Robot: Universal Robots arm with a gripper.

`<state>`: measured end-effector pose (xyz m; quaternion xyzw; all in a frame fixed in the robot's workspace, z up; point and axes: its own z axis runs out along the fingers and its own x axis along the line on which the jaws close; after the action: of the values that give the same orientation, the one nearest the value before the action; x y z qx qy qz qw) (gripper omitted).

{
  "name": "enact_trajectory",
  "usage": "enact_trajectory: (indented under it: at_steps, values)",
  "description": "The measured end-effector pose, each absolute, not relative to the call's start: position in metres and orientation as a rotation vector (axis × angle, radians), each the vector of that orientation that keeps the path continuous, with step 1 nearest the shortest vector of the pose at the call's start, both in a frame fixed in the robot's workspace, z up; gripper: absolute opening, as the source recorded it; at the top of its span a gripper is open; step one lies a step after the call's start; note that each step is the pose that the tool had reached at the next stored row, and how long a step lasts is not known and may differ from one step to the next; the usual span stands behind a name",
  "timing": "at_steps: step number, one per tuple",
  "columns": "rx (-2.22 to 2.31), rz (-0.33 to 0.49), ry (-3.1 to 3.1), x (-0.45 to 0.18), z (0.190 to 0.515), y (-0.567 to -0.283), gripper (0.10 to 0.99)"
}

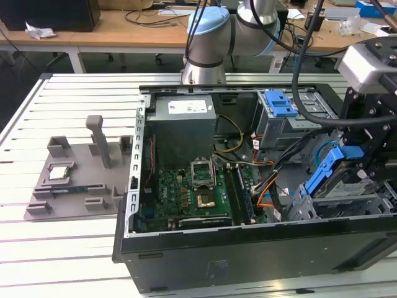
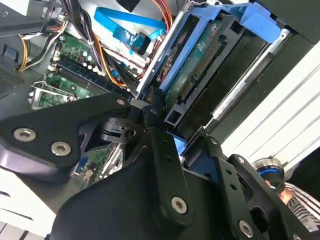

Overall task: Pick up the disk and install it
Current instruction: 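Insert the disk into the insertion slot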

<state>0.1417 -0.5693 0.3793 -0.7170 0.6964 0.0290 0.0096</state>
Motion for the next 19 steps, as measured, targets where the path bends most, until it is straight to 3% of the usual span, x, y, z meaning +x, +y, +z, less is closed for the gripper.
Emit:
enact_trajectory:
  at_steps: [7,8,15,19]
  values:
    - [-2.239,0.091,2.174,0.142,0.378,-0.569,0.373]
    - [-2.239,0.091,2.174,0.142,0.378,-0.569,0.435]
    - [-2.241,0.087,2.176,0.142,0.379,-0.569,0.435]
    - [-2.242,0.085,2.177,0.142,0.396,-0.568,0.435]
